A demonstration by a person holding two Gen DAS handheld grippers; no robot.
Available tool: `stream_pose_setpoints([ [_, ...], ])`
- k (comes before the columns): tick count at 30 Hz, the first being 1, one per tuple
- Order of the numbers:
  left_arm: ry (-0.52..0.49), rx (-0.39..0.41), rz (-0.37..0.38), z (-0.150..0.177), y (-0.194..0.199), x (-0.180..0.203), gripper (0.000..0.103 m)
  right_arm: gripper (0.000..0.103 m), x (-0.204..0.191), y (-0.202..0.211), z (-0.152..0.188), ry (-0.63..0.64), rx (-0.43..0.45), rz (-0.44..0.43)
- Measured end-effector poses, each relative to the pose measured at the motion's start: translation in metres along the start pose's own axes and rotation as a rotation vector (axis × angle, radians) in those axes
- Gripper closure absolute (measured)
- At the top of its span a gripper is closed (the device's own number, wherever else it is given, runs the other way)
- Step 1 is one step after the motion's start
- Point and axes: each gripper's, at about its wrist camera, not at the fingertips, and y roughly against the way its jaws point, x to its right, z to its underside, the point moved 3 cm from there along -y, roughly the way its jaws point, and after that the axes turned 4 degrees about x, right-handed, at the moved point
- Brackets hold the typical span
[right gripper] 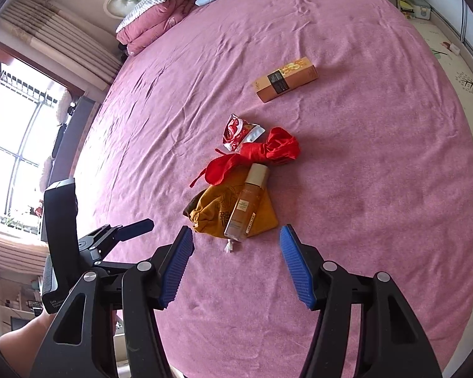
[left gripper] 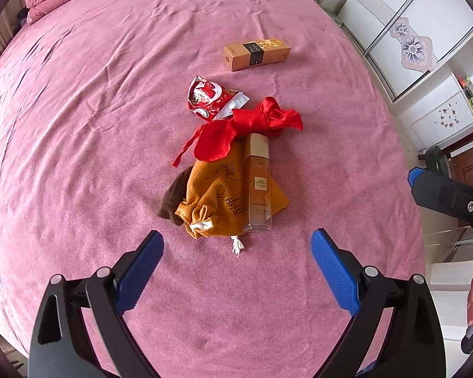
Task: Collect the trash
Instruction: 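Turn both open tools back to the items on the bed, then grasp the L'Oreal glass bottle with the left tool while the right grasps the red ribbon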
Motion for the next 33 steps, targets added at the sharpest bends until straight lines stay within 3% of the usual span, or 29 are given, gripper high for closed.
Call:
stream_pose_setpoints([
  [11,-0.025,-0.025,0.084,-0.018,-0.033,0.016,0.01,0.045,0.017,-0.045,-0.041,-0.023,-0.032,0.021],
  [19,-0.019,-0.08,0.072,-0.025,-0.079,0.034,0.014,0.046,0.041,-0.083,-0.071,0.014,-0.076,0.06],
  [29,0.022,-0.131,0.047,-0.034,-0.121,0.034,0.015,0.046,0.061,-0.118,-0.083,0.023,-0.135,0.049],
  [32,0.042,-0.136,0.036,-0.037,-0.129,0.031,0.026,0.046,0.066,-0.129,-0.085,0.015,-0.148,0.047],
  [33,0.046,-0.138,0.026,-0.038,-0.132,0.028,0.039,0.046,0.068,-0.131,-0.086,0.012,-0.151,0.046],
])
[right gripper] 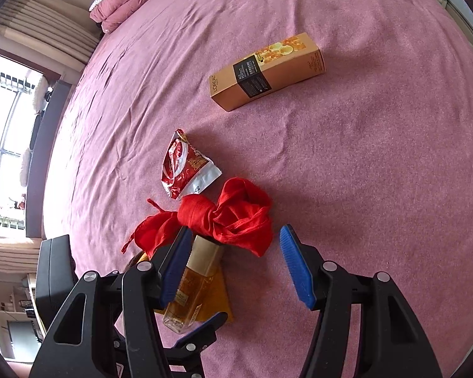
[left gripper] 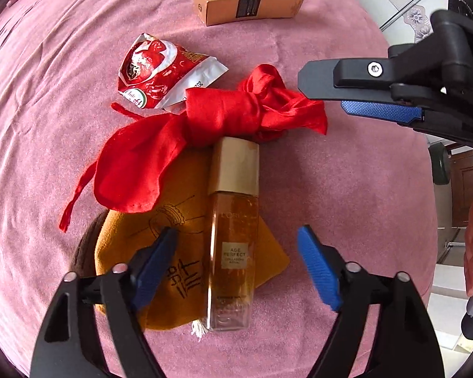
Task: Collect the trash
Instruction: 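Grasp the L'Oreal glass bottle with the left tool while the right grasps the red ribbon, then carry bottle and ribbon to the wastebasket and open both tools over it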
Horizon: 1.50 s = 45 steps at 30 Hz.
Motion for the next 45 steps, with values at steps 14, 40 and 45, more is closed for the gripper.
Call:
stream_pose_setpoints([
  [14,0.01,-0.026,0.0,-0.003,-0.007,-0.012,0.066,0.09,0.006,-0.039,-0.002,-0.016,-0.059,0.001],
  [40,-0.015,0.067,0.124,0.032,0.093,0.051,0.07,0.095,0.059,0.155,0.067,-0.148,0.231,0.044],
  [45,0.002,0.072,0.188,0.034,0.1,0.085,0.07,0.095,0.081,0.194,0.096,-0.196,0.288,0.055],
])
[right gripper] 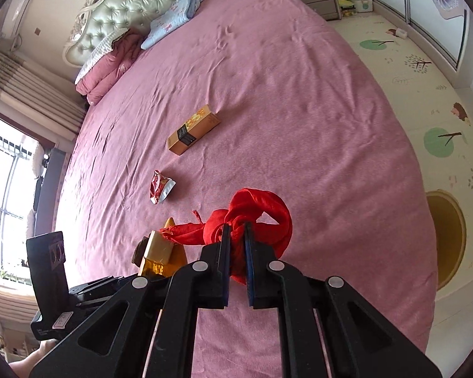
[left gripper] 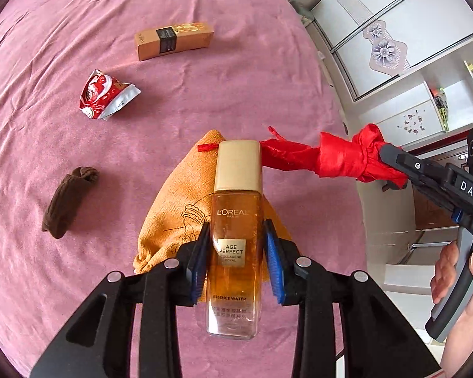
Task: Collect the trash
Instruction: 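Carry bottle and ribbon to the wastebasket and open both tools over it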
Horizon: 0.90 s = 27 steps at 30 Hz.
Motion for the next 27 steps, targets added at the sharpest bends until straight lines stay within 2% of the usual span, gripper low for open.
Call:
stream_pose_setpoints([
  [6,-0.064,-0.004,0.02,0.005,0.003,0.037,0.07,0.095,0.035,0.045,0.009,-0.059,0.062,0.019],
  [12,-0.143,-0.014,0.06,0.004,0.0,0.093,0.07,0.095,0.074,0.084,0.015,-0.106,0.111,0.046],
  [27,-0.412,-0.067,0.166,-0.014,-0.059,0.281,0.07,0.095,0.194,0.168,0.017,-0.234,0.222,0.141],
])
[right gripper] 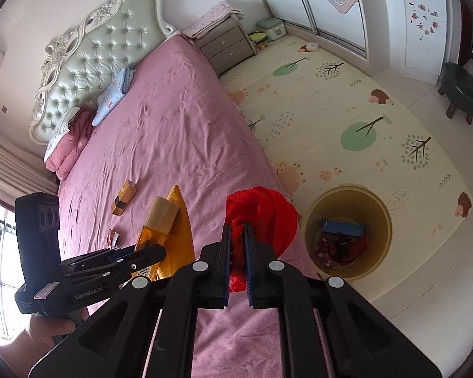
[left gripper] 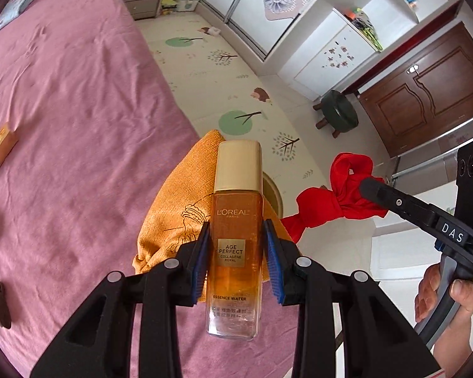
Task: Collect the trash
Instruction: 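Carry bottle and ribbon to the wastebasket and open both tools over it, then turn both open tools back to the remaining items on the bed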
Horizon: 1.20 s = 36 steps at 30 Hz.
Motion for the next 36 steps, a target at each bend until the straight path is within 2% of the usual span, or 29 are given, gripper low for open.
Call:
stream_pose_setpoints([
  [6,-0.095,-0.043,0.037,-0.021,-0.04,0.053,0.07,0.095,0.041,0.011,-0.008,-0.039,0.02,0.04],
  [13,-0.173,-0.092,0.061,-0.034,-0.083,0.098,0.07,0.095,0.083,0.015,-0.015,-0.075,0.03,0.081],
  [27,-0.22,-0.136,0.091,-0.066,-0.129,0.127,0.069,0.095,0.13,0.016,-0.022,-0.122,0.033,0.127],
  [29,-0.224,-0.141,0.107,-0.069,-0.131,0.129,0.056,0.086,0.133,0.017,-0.023,-0.129,0.037,0.122],
  [30,-0.225,-0.137,0.117,-0.07,-0.131,0.131,0.029,0.077,0.135,0.017,-0.024,-0.137,0.036,0.123],
  [31,-0.232,-0.115,0.107,-0.071,-0.128,0.132,0.019,0.058,0.138,0.017,-0.024,-0.149,0.042,0.137],
  [32,-0.243,-0.097,0.096,-0.074,-0.127,0.134,0.019,0.055,0.141,0.019,-0.024,-0.159,0.05,0.145],
  [36,-0.283,-0.099,0.079,-0.074,-0.128,0.14,0.019,0.055,0.148,0.021,-0.021,-0.192,0.055,0.143],
])
